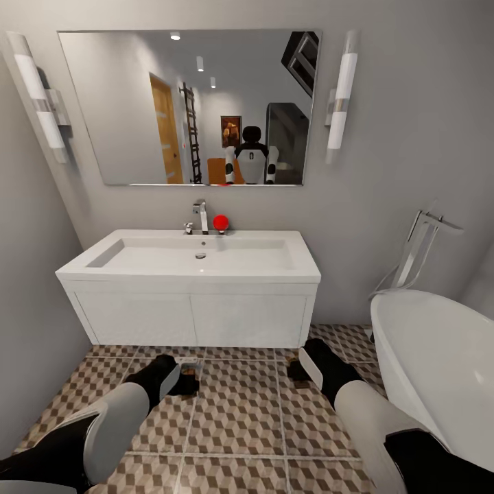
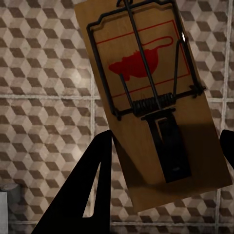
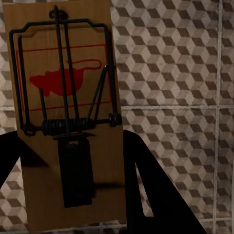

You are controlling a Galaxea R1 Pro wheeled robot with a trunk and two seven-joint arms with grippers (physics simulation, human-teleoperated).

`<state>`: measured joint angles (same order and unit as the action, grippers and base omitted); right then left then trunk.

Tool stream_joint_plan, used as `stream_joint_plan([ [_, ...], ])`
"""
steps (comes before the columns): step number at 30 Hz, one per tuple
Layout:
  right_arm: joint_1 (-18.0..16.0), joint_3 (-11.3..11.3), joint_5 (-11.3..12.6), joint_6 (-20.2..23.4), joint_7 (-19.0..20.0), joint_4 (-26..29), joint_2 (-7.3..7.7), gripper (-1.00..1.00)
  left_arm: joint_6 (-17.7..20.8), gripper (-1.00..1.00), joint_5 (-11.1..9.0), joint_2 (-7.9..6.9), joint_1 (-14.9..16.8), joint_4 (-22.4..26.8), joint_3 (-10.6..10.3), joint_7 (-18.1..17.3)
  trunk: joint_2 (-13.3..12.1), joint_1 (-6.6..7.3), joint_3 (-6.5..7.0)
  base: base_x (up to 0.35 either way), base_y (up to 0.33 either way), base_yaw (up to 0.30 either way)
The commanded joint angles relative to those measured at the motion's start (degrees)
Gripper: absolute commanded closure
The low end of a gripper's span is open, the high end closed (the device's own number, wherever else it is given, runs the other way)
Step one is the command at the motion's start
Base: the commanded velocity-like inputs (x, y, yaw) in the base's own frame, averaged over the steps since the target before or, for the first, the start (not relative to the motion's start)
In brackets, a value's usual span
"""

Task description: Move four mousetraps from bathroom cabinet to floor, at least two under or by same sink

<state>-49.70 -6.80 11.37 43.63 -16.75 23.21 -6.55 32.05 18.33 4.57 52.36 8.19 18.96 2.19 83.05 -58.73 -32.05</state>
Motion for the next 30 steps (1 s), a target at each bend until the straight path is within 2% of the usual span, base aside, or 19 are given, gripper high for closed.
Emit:
stream_joint_plan([
  [1,-0.03,-0.49,0.81,0.16,-0.58,0.07,0.08,1.0,0.42,1.0,0.3,0.03,0.02,0.26,0.51,0.11,0.03,0.0,-0.06,0.0,0.0,0.0],
  [13,1.05,-0.67,0.83,-2.8,-0.48,0.17,0.18,1.0,0.73,1.0,0.35,0.54,0.02,0.27,0.34,0.07,0.03,0.0,-0.06,0.0,0.0,0.0],
  [30,1.19,-0.67,0.76,-3.03,-0.53,0.17,0.22,1.0,0.91,1.0,0.3,0.79,0.02,0.16,0.27,0.09,0.03,0.0,-0.06,0.0,0.0,0.0],
])
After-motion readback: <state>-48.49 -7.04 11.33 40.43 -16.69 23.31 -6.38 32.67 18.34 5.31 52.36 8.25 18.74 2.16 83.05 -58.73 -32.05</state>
